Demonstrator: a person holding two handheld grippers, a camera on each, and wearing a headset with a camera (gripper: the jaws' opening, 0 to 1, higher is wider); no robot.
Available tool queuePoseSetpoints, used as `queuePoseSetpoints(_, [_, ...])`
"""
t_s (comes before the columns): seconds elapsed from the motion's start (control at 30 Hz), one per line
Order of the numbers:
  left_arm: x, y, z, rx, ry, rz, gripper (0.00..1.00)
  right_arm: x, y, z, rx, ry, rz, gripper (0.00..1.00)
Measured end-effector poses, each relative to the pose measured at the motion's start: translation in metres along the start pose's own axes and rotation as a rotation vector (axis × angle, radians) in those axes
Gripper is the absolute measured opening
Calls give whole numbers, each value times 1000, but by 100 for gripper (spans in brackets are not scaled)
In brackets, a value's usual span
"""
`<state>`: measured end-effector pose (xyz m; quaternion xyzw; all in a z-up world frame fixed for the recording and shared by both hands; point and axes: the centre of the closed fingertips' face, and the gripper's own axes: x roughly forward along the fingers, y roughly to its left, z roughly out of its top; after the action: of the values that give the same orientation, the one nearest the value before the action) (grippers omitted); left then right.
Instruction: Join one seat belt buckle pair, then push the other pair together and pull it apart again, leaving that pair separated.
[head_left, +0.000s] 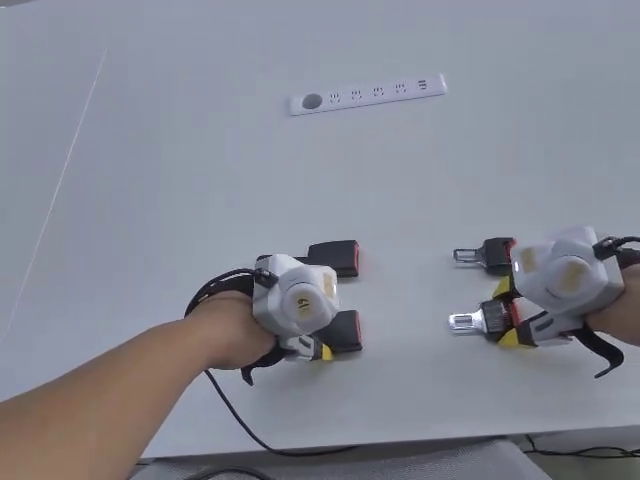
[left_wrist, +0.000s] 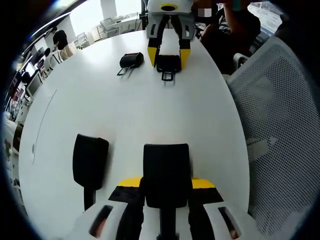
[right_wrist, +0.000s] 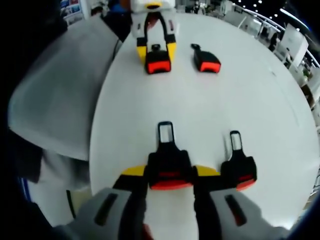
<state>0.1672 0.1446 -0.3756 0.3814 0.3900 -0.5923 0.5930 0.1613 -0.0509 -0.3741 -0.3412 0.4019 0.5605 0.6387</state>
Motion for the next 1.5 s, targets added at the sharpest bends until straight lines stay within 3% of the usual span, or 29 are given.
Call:
queuePoseSetpoints(0.2, [0,0,0,2,1,-1,34,13,8,27,3,-41,-5,36])
queuePoseSetpoints(0.6, [-1,-1,0,8,3,-2,34,34,10,66,37,-129,-29,36])
queuePoseSetpoints(0.87, [0,-1,1,7,0,-3,34,44,8,87,14,-128,-45,36])
queuePoseSetpoints(1.07, [1,-1,1,7,-1,-5,34,50,9,99,-24,-109,-24,36])
queuePoseSetpoints(1.5, [1,0,2,9,11,-5,34,52,10,103,-39,-80,-25,36])
